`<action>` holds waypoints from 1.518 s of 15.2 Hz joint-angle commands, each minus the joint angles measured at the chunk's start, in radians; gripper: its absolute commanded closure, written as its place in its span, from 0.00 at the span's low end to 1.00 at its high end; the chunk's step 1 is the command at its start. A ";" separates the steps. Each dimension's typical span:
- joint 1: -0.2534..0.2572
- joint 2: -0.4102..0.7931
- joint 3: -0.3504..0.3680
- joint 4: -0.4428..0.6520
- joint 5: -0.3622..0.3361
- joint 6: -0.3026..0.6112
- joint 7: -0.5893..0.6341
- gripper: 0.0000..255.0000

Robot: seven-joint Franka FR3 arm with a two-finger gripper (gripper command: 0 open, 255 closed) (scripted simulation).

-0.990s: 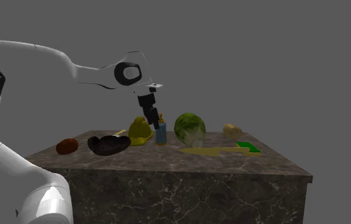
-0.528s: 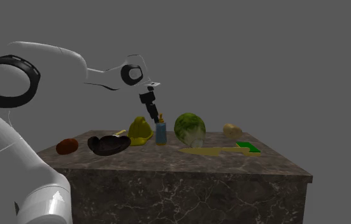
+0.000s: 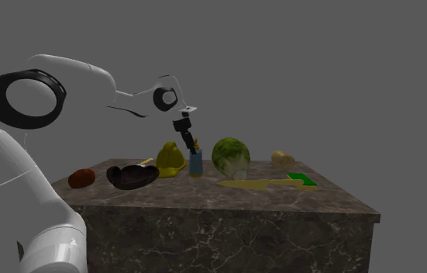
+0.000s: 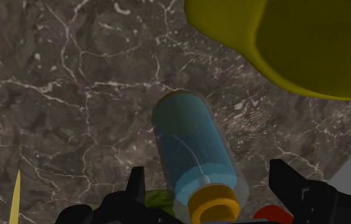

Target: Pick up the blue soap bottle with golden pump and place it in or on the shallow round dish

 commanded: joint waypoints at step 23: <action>-0.003 0.011 0.001 0.043 -0.005 -0.032 0.000 1.00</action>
